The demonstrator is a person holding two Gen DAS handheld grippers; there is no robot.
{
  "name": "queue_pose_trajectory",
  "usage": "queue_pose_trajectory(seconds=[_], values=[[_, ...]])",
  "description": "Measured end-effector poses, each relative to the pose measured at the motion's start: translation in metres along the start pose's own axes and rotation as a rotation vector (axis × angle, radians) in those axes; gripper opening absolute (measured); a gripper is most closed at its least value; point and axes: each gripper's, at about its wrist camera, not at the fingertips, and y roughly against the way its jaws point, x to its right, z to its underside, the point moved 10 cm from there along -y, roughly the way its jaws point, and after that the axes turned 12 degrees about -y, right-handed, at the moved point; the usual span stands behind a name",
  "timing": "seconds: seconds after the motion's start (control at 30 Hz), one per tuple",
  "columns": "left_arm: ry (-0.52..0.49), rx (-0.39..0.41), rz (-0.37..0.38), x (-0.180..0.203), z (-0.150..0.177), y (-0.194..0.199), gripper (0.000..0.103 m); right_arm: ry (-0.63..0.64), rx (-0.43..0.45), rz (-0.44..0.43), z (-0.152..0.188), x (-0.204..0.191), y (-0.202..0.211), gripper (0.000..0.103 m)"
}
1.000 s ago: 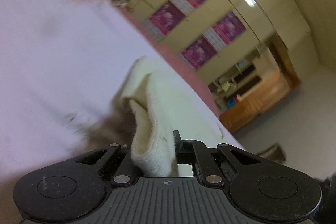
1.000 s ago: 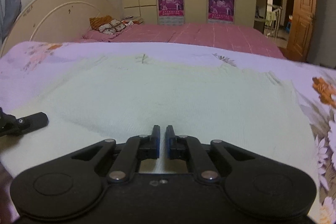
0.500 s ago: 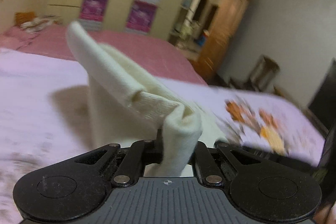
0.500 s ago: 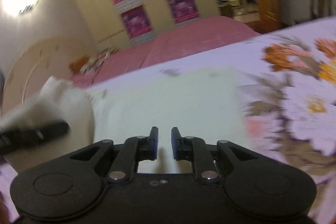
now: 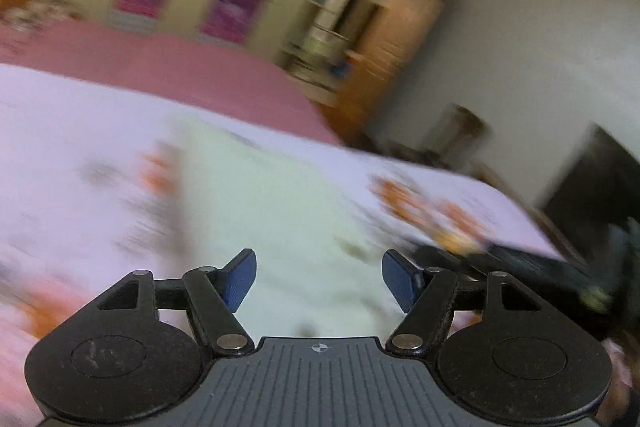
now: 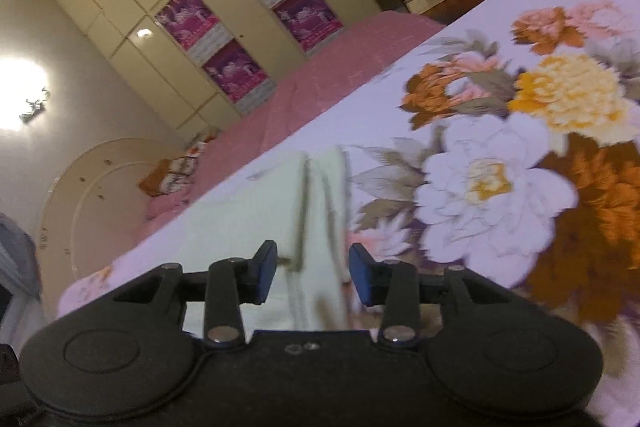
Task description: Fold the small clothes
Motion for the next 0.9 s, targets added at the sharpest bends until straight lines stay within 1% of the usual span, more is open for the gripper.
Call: queue_pose_trajectory(seconds=[0.03,0.1,0.17,0.23,0.3,0.33,0.43,0.47,0.5,0.53,0.63,0.67,0.73,0.77,0.8,0.83,0.87,0.9], values=[[0.028,-0.010,-0.043,-0.023,-0.003,0.001,0.069,0.008,-0.011,-0.008,0.003,-0.005,-0.004,0.040],[0.075,-0.023,-0.073,-0.054,-0.003,0.001,0.069,0.029,-0.035,-0.017,0.012,-0.015,-0.016,0.040],[0.072,-0.050,-0.097,-0.068,0.003,-0.004,0.069,0.055,-0.055,-0.007,0.019,-0.020,-0.027,0.040],[0.076,-0.093,-0.093,-0.076,0.015,-0.006,0.069,0.079,-0.077,0.026,0.025,-0.021,-0.038,0.040],[0.073,-0.111,-0.085,-0.069,0.024,-0.017,0.069,0.091,-0.094,0.046,0.029,-0.019,-0.046,0.039],[0.072,-0.112,-0.082,-0.069,0.027,-0.014,0.069,0.093,-0.104,0.054,0.031,-0.019,-0.049,0.039],[0.081,-0.108,-0.072,-0.070,0.032,-0.019,0.070,0.130,-0.125,0.028,0.037,-0.031,-0.051,0.040],[0.084,-0.108,-0.068,-0.070,0.034,-0.023,0.070,0.155,-0.124,0.044,0.039,-0.033,-0.053,0.040],[0.088,-0.109,-0.067,-0.063,0.033,-0.031,0.070,0.174,-0.122,0.072,0.038,-0.031,-0.056,0.039],[0.087,-0.106,-0.065,-0.064,0.031,-0.032,0.070,0.165,-0.122,0.081,0.037,-0.028,-0.057,0.036],[0.055,-0.119,-0.073,-0.067,0.031,-0.038,0.071,0.121,-0.123,0.060,0.036,-0.025,-0.056,0.037],[0.053,-0.126,-0.073,-0.067,0.032,-0.049,0.071,0.122,-0.125,0.060,0.037,-0.025,-0.058,0.038],[0.047,-0.137,-0.079,-0.064,0.032,-0.052,0.072,0.159,-0.147,0.075,0.044,-0.031,-0.066,0.039],[0.038,-0.143,-0.084,-0.065,0.032,-0.063,0.073,0.203,-0.145,0.095,0.045,-0.036,-0.069,0.038],[0.033,-0.147,-0.086,-0.064,0.031,-0.063,0.073,0.253,-0.143,0.113,0.048,-0.042,-0.071,0.031],[0.035,-0.150,-0.088,-0.063,0.029,-0.061,0.073,0.296,-0.140,0.119,0.051,-0.049,-0.071,0.017],[0.038,-0.148,-0.091,-0.064,0.027,-0.068,0.073,0.320,-0.134,0.122,0.052,-0.053,-0.070,0.015],[0.037,-0.137,-0.091,-0.063,0.025,-0.067,0.073,0.344,-0.123,0.128,0.052,-0.056,-0.069,0.014]])
